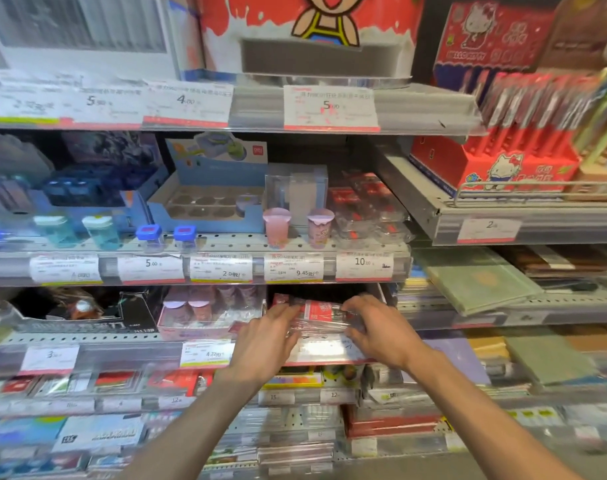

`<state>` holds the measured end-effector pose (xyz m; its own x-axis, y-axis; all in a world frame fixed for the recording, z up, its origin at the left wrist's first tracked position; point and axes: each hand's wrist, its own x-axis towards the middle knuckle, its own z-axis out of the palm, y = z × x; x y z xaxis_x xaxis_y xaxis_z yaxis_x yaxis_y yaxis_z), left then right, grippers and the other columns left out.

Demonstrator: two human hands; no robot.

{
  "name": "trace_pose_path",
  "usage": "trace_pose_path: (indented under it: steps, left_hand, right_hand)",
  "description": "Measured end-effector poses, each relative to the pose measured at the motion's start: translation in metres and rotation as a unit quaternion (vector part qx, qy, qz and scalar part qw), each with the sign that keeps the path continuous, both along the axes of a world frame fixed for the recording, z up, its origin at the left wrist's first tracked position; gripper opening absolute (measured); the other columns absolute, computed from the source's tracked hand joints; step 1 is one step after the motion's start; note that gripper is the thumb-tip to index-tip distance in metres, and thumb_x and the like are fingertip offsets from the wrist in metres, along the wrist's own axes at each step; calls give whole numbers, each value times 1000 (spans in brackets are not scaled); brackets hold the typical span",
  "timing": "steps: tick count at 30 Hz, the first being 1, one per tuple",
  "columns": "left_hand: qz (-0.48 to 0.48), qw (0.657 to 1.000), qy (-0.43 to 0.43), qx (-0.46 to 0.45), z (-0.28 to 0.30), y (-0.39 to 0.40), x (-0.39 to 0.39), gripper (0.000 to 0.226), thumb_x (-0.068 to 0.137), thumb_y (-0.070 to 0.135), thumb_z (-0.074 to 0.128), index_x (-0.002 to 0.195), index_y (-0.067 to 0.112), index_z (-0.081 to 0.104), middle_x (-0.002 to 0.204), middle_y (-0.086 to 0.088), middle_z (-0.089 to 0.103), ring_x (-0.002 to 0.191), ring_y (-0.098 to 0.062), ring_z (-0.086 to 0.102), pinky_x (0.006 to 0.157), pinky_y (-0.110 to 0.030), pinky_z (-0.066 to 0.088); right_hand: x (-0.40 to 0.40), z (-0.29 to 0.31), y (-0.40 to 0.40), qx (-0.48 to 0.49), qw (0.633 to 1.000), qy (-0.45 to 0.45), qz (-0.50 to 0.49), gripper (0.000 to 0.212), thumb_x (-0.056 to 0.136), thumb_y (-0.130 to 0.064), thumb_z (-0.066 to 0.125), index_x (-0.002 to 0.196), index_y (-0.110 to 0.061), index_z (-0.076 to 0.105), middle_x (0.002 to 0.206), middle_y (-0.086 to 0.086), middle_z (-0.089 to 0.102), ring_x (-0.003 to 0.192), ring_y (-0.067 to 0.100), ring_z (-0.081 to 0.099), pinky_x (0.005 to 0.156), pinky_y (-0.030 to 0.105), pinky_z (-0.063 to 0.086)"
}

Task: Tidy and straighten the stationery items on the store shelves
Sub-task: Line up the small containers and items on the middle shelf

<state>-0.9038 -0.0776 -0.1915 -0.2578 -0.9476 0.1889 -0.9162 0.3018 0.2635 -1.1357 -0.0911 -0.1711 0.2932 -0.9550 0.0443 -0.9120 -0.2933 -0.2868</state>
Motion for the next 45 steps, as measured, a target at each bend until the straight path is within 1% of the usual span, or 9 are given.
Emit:
trace_pose_path:
  steps: [4, 12, 16, 22, 26, 30, 33, 40, 45]
  left_hand:
    - [0, 998, 32, -48, -4, 6, 5, 48, 97, 36, 56, 144, 29, 46, 145, 8, 50, 107, -23, 67, 80, -40, 56]
    - [-46, 982, 42, -178, 9, 32, 21, 39, 85, 26, 74, 122, 24, 64, 123, 8, 63, 62, -19, 68, 50, -34, 53]
    - [-93, 962, 45, -252, 33, 49, 35, 27, 93, 28, 61, 117, 20, 68, 117, 5, 65, 57, -20, 66, 43, -33, 50]
    - [-127, 934, 40, -332, 92, 56, 49, 29, 94, 31, 56, 117, 19, 70, 115, 5, 67, 54, -14, 63, 43, -31, 50]
    - [-136, 920, 36, -367, 131, 47, 50, 30, 96, 32, 54, 117, 20, 70, 117, 6, 68, 54, -12, 63, 44, -26, 46]
    - [-131, 908, 38, -396, 156, 24, 39, 29, 96, 31, 54, 120, 21, 69, 119, 6, 68, 64, -18, 68, 47, -32, 52]
    - [-124, 906, 41, -403, 168, 7, 27, 33, 96, 32, 52, 122, 19, 68, 120, 5, 68, 86, -20, 71, 60, -34, 58]
    - [-73, 937, -11, -342, 171, -16, 4, 38, 94, 43, 47, 122, 19, 55, 121, -5, 60, 106, -28, 55, 76, -40, 56]
    - [-37, 959, -50, -277, 173, -30, 2, 51, 96, 51, 37, 129, 19, 59, 148, -6, 48, 133, -31, 44, 100, -44, 44]
  right_hand:
    - [-3, 4, 4, -6, 1000, -14, 17, 41, 92, -34, 60, 131, -28, 51, 127, -6, 51, 99, 17, 62, 85, 34, 51]
    - [-6, 32, 42, -23, 997, -29, 60, 37, 94, -39, 59, 129, -28, 53, 128, -12, 52, 112, 5, 55, 94, 29, 46]
    - [-6, 59, 63, -45, 995, -43, 83, 32, 91, -42, 62, 120, -32, 58, 118, -19, 55, 85, -21, 47, 74, 13, 33]
    - [-4, 112, 83, -127, 984, -87, 94, 29, 85, -49, 66, 112, -37, 62, 109, -25, 58, 106, -4, 47, 92, 19, 39]
    - [-2, 143, 86, -142, 978, -117, 94, 34, 88, -49, 62, 119, -35, 60, 111, -22, 57, 104, -2, 54, 89, 17, 42]
    - [0, 161, 81, -160, 981, -79, 77, 44, 90, -51, 55, 132, -37, 53, 124, -24, 56, 110, -8, 50, 93, 11, 36]
    - [-1, 167, 77, -183, 980, -54, 57, 46, 90, -55, 50, 133, -37, 52, 129, -21, 57, 117, -2, 52, 98, 18, 40]
    - [-8, 165, 67, -276, 960, -25, -41, 40, 89, -48, 53, 123, -28, 59, 112, -8, 62, 101, 15, 59, 84, 28, 43]
    - [0, 168, 41, -311, 943, 27, -118, 31, 89, -36, 60, 113, -16, 62, 96, 6, 63, 90, 30, 60, 77, 38, 49]
